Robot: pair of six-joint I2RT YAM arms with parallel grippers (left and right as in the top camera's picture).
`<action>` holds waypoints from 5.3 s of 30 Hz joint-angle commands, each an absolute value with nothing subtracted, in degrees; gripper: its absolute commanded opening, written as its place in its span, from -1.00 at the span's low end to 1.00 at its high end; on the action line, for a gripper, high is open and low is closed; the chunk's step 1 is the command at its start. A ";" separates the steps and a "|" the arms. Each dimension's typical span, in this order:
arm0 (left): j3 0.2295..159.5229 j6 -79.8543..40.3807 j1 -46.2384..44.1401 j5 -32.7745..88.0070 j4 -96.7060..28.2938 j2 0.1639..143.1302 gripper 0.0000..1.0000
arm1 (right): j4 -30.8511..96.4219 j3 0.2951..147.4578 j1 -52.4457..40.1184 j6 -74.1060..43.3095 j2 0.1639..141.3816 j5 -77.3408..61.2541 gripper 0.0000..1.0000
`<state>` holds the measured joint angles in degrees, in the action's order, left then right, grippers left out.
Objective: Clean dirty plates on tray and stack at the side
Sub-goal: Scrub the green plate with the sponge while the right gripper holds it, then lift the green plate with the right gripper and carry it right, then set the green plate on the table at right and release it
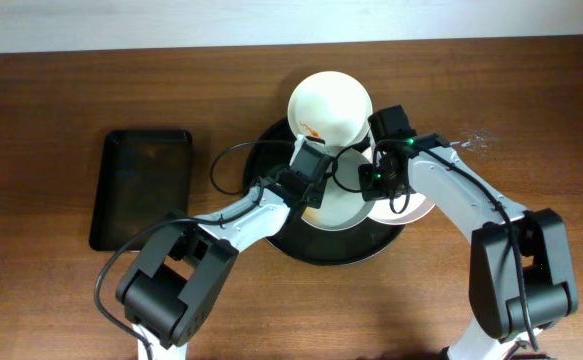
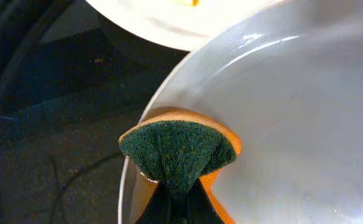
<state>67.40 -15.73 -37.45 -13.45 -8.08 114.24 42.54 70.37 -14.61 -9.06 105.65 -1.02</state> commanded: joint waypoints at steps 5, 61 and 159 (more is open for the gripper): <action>69.38 -12.05 -36.95 -19.16 -6.85 107.26 -0.99 | 43.24 69.63 -14.92 -8.01 106.67 -0.86 -0.92; 69.69 -14.26 -19.90 -11.73 -34.41 83.00 -0.99 | 94.08 97.89 -23.57 -20.56 106.50 28.58 -0.92; 69.58 -17.04 -31.59 -5.10 -33.26 113.51 -0.99 | 80.90 122.93 31.51 -7.73 117.08 -14.85 0.41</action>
<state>71.09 -18.63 -31.77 -1.15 -29.76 112.71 77.76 121.80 31.53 -7.70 118.91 -14.33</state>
